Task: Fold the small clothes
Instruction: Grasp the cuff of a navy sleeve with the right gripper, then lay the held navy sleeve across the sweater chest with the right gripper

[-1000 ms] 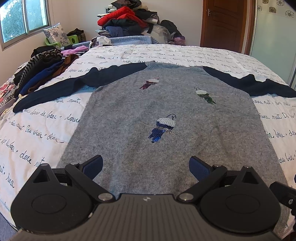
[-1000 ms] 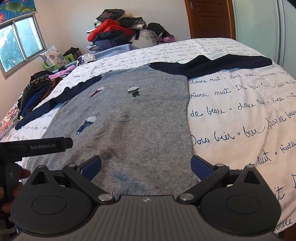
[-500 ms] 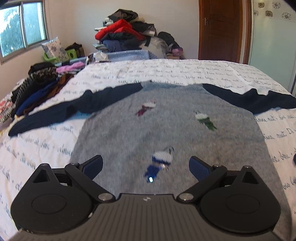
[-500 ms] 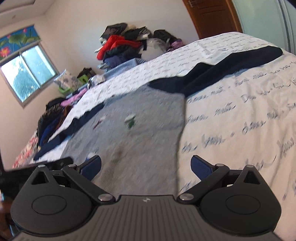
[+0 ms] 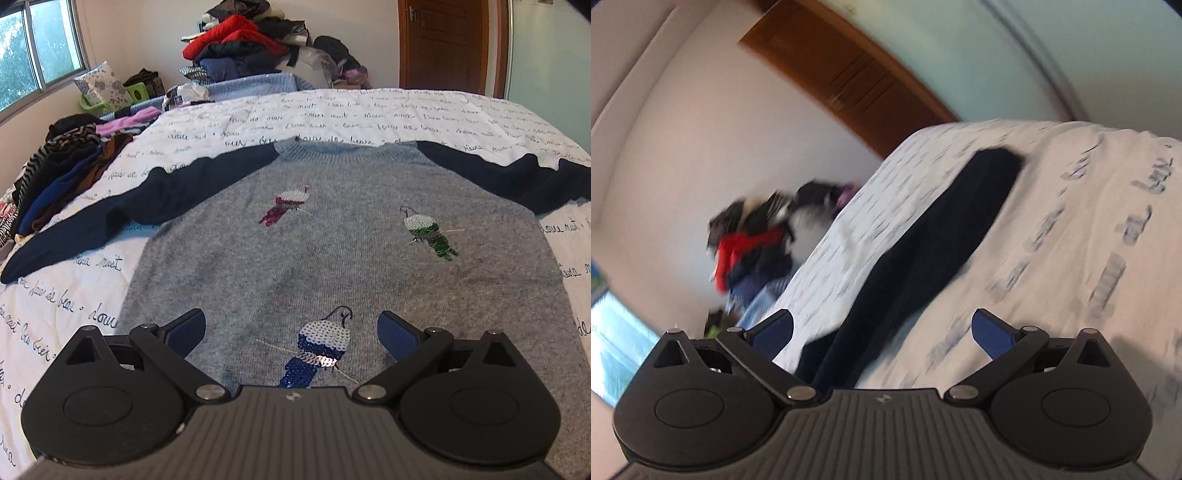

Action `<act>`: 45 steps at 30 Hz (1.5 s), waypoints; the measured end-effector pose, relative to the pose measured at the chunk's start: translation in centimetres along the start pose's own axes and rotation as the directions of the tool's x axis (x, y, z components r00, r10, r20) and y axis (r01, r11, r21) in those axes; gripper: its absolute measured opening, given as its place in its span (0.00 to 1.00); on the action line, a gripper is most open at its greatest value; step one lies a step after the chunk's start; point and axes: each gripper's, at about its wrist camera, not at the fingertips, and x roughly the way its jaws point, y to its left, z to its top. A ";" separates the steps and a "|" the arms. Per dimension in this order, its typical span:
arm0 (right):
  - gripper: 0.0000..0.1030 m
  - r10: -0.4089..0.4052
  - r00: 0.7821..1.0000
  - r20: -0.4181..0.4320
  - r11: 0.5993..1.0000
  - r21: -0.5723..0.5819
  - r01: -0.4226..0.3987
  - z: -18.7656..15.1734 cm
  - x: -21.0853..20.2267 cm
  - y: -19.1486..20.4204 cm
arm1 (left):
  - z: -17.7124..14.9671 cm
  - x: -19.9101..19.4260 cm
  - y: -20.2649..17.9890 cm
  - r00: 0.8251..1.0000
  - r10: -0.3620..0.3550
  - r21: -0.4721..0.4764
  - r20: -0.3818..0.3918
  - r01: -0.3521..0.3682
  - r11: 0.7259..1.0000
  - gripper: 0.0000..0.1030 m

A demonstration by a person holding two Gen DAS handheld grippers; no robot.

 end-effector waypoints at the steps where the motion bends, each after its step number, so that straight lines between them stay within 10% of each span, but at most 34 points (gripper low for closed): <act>1: 1.00 -0.037 0.999 0.011 0.999 0.009 0.037 0.7 0.9 -0.7 | 0.0 0.2 0.0 1.000 0.005 0.000 -0.004 -0.005 1.000 0.96; 20: 0.98 0.044 0.987 0.153 0.999 -0.021 -0.041 5.1 9.7 -2.1 | 1.5 2.3 -0.5 0.996 -0.021 -0.019 -0.083 0.020 1.000 0.96; 22: 0.89 0.026 0.988 0.154 1.000 -0.015 -0.024 5.4 10.2 -2.3 | 1.6 2.7 -0.6 0.995 -0.021 -0.021 -0.094 0.020 1.000 0.96; 24: 0.44 -0.017 0.989 0.150 1.000 0.028 0.013 5.6 10.6 -3.2 | 1.6 3.0 -0.6 0.994 -0.022 -0.024 -0.103 0.020 1.000 0.96; 27: 0.09 -0.029 0.987 0.156 0.986 0.169 0.002 5.7 10.4 -5.6 | 1.8 3.3 -0.6 0.993 -0.028 -0.026 -0.111 0.025 0.999 0.96; 36: 0.08 0.009 0.965 0.264 1.000 0.002 -0.009 6.6 5.6 -2.1 | 2.1 3.2 0.2 0.995 -0.039 -0.038 -0.093 0.035 0.999 0.96; 42: 0.08 -0.107 0.958 0.266 0.988 -0.076 0.132 6.7 4.2 -0.9 | 2.1 3.0 1.0 0.996 -0.041 -0.058 -0.083 0.037 0.998 0.96; 45: 0.08 -0.065 0.958 0.281 0.953 -0.268 0.143 5.1 3.4 3.2 | 2.2 2.6 1.8 0.997 -0.030 -0.072 -0.065 0.026 0.997 0.96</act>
